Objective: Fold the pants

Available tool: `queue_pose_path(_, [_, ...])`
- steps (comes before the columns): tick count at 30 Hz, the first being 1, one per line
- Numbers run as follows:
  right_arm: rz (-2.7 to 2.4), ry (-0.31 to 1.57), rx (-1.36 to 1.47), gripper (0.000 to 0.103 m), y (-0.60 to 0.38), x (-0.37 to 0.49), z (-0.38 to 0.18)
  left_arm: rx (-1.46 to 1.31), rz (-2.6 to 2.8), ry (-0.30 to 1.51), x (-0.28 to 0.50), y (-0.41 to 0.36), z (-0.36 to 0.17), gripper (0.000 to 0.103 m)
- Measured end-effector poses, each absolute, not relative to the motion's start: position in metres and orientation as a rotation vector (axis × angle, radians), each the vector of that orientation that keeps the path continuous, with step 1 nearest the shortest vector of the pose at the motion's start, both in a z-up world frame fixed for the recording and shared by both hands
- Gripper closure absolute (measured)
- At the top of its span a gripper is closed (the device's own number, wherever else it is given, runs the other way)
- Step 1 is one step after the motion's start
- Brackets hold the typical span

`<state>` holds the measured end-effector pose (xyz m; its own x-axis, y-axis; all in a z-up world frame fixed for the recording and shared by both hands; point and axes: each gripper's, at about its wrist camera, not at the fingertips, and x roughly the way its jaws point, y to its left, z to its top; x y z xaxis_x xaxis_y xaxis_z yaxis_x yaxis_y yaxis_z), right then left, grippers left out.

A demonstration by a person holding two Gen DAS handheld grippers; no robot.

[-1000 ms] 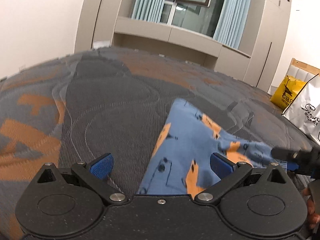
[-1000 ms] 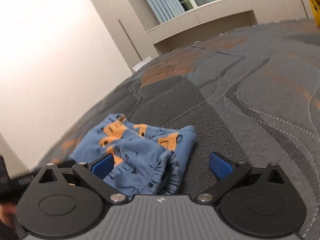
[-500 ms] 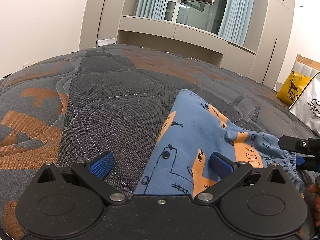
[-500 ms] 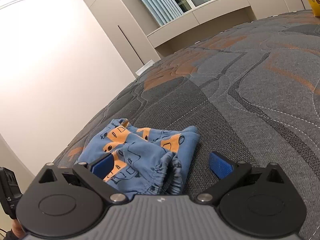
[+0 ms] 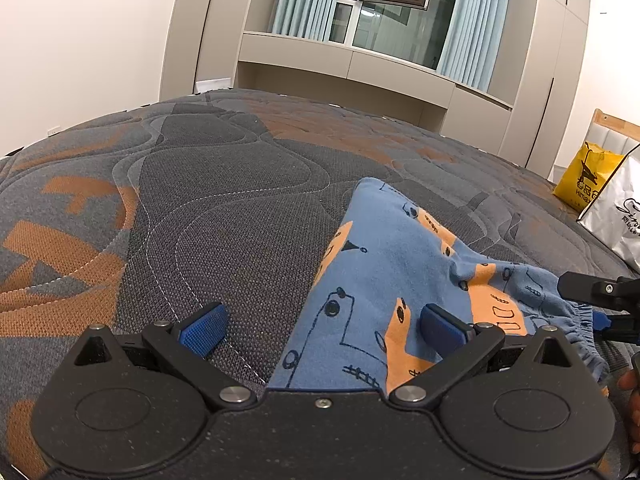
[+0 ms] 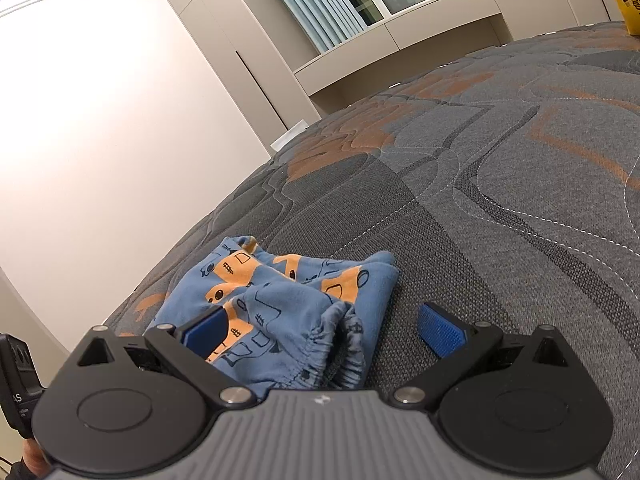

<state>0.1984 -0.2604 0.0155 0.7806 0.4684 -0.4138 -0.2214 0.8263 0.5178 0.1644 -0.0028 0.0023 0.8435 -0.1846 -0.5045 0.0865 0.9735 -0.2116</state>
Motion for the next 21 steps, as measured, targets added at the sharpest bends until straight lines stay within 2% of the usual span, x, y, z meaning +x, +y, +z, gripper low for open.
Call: queue_pose_path(21, [0.341, 0.541, 0.458, 0.001, -0.252, 0.188, 0.017, -0.230, -0.162, 0.565, 0.166, 0.004, 0.011, 0.001])
